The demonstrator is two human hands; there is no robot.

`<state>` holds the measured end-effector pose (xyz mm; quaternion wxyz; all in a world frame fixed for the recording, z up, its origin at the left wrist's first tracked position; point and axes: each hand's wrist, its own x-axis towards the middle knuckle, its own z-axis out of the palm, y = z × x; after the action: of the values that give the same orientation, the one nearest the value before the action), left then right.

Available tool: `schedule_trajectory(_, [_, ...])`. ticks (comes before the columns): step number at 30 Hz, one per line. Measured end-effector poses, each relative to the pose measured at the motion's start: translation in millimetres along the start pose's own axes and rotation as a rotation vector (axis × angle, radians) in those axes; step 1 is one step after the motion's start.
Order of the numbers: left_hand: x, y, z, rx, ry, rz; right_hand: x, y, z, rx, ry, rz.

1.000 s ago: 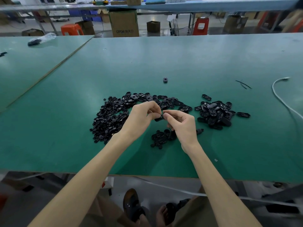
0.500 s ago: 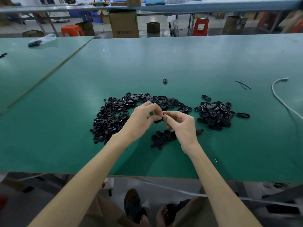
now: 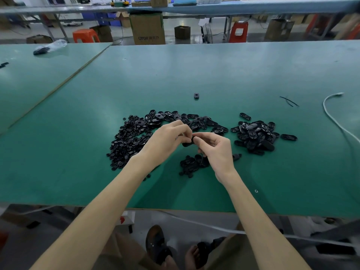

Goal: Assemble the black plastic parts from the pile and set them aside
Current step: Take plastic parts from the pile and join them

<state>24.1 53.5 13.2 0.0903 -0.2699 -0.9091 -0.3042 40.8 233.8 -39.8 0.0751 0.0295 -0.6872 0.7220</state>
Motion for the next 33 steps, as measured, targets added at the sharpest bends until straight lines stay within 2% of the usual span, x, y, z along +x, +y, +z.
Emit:
schedule_trajectory(4, [-3.2,-1.9,5.8,0.006,0.048,0.035,0.3,-0.3,-0.5,0.014,0.009,-0.001])
schedule_trajectory(9, [-8.9,-0.6,17.1,-0.324,0.107,-0.221,1.0,1.2,-0.6,0.002,0.032,0.019])
schedule_trajectory(14, [-10.8,0.9,18.2,-0.706,0.146,-0.404,1.2,0.7,-0.7,0.003,0.036,0.022])
schedule_trajectory(18, [-10.8,1.6,17.4,-0.854,0.118,-0.491,1.3,0.5,-0.5,0.004,0.04,0.021])
schedule_trajectory(23, [-9.5,-0.1,15.9,-0.963,0.102,-0.531,1.3,1.3,-0.6,0.004,0.045,0.019])
schedule_trajectory(33, [-7.6,3.2,20.9,-0.902,0.099,-0.512,0.7,-0.7,-1.1,0.012,0.042,0.004])
